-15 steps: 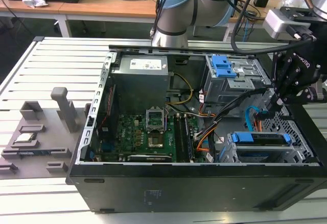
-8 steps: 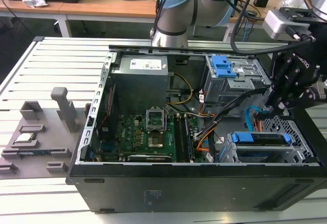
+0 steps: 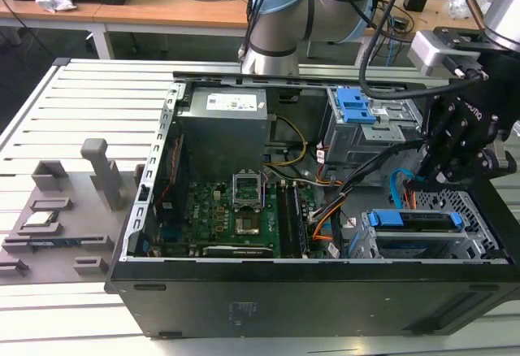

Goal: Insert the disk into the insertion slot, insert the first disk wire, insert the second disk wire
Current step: 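Insert the first disk wire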

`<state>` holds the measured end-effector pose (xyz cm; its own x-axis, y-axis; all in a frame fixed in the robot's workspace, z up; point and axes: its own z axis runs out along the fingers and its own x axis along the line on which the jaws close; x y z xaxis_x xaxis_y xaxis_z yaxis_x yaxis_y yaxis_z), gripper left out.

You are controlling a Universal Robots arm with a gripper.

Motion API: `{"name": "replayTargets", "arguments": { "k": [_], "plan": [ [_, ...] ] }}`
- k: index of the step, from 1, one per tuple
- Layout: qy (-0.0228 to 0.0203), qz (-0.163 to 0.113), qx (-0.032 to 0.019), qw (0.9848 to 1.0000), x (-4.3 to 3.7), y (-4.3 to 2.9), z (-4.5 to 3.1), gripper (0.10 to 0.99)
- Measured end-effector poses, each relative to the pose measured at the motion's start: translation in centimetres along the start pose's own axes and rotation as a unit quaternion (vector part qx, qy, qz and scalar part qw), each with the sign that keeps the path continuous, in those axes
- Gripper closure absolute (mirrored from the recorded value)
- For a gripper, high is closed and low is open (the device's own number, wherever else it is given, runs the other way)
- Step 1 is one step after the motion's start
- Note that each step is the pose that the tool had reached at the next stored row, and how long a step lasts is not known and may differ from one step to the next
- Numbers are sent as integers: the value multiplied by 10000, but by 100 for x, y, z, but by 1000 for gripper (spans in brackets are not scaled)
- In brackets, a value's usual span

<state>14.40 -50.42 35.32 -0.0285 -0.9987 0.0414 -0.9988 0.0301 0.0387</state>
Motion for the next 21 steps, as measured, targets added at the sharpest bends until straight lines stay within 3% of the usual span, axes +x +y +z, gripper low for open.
{"name": "replayTargets", "arguments": {
  "k": [5, 7, 13, 21],
  "plan": [
    [1, 0, 0, 10000, 0, 0, 1, 800],
    [0, 0, 0, 10000, 1, 0, 1, 918],
    [-1, 0, 0, 10000, 9, 0, 5, 918],
    [34, 1, 1, 10000, 245, -9, 49, 918]
  ]
}}
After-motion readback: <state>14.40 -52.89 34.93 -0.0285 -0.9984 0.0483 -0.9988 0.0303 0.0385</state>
